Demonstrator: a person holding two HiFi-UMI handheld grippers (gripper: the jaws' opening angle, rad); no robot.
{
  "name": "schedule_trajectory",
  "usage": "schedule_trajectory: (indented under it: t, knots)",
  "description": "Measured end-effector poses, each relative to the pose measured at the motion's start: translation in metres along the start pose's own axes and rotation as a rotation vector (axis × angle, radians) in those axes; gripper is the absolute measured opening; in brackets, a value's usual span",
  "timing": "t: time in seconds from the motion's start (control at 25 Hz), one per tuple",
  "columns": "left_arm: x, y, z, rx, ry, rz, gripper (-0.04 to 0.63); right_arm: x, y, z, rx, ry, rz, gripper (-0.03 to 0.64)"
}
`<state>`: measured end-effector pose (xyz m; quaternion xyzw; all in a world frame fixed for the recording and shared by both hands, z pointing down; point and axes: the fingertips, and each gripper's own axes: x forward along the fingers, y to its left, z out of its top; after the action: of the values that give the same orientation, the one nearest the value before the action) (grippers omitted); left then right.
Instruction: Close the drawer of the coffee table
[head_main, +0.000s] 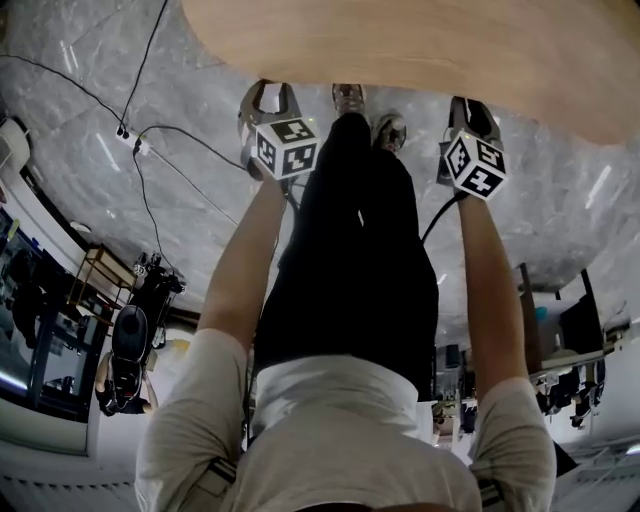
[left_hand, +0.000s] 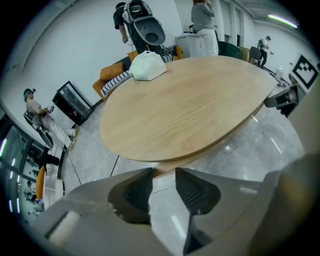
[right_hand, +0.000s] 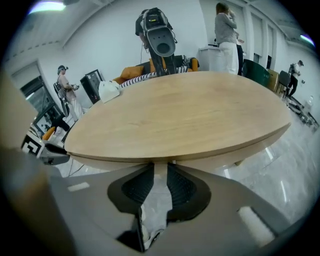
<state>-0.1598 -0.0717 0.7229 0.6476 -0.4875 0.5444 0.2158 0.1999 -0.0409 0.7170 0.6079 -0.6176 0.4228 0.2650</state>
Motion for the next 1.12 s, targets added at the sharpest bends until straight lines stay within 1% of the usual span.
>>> schedule_trajectory:
  t: [0.04,0.12,0.24,0.32,0.36,0.44,0.52,0.6,0.68,0.76,0.88,1.0,1.12]
  knots:
    - [0.0,0.002,0.001,-0.018,0.008,0.002,0.164,0.001,0.003,0.001,0.009,-0.005,0.004,0.078]
    - [-0.002,0.004,0.0,-0.036,0.016,0.007,0.164,0.001,0.008,0.003,0.017,-0.013,0.006,0.054]
    - [-0.003,0.003,-0.001,-0.042,0.007,0.026,0.163,0.001,0.008,0.001,0.007,-0.023,0.009,0.041]
    - [-0.004,0.003,-0.001,-0.033,0.001,0.051,0.157,0.002,0.008,-0.001,-0.053,-0.014,0.007,0.028]
    - [-0.005,0.003,-0.001,-0.033,0.001,0.065,0.143,0.002,0.01,-0.002,-0.098,-0.006,0.007,0.026]
    - [-0.008,0.001,-0.004,-0.054,0.009,0.075,0.108,0.002,0.016,-0.004,-0.177,0.009,0.024,0.018]
    - [-0.01,-0.007,-0.009,-0.078,0.023,0.057,0.095,-0.001,0.028,-0.005,-0.238,0.021,0.061,0.008]
    - [-0.015,-0.019,-0.012,-0.071,0.024,0.028,0.02,-0.005,0.043,-0.005,-0.297,0.028,0.108,0.008]
    - [-0.028,-0.033,-0.014,-0.053,0.013,-0.011,0.021,-0.016,0.058,-0.006,-0.346,0.031,0.157,0.008]
    - [-0.046,-0.045,-0.012,-0.057,-0.015,-0.045,0.021,-0.03,0.069,-0.005,-0.379,0.026,0.192,0.008]
    - [-0.077,-0.057,-0.001,-0.107,-0.073,-0.086,0.021,-0.054,0.077,0.003,-0.394,0.001,0.22,0.008]
    - [-0.119,-0.063,0.008,-0.162,-0.124,-0.116,0.02,-0.093,0.089,0.016,-0.41,-0.026,0.253,0.008]
    - [-0.163,-0.065,0.023,-0.181,-0.183,-0.144,0.021,-0.131,0.104,0.035,-0.431,-0.079,0.286,0.008]
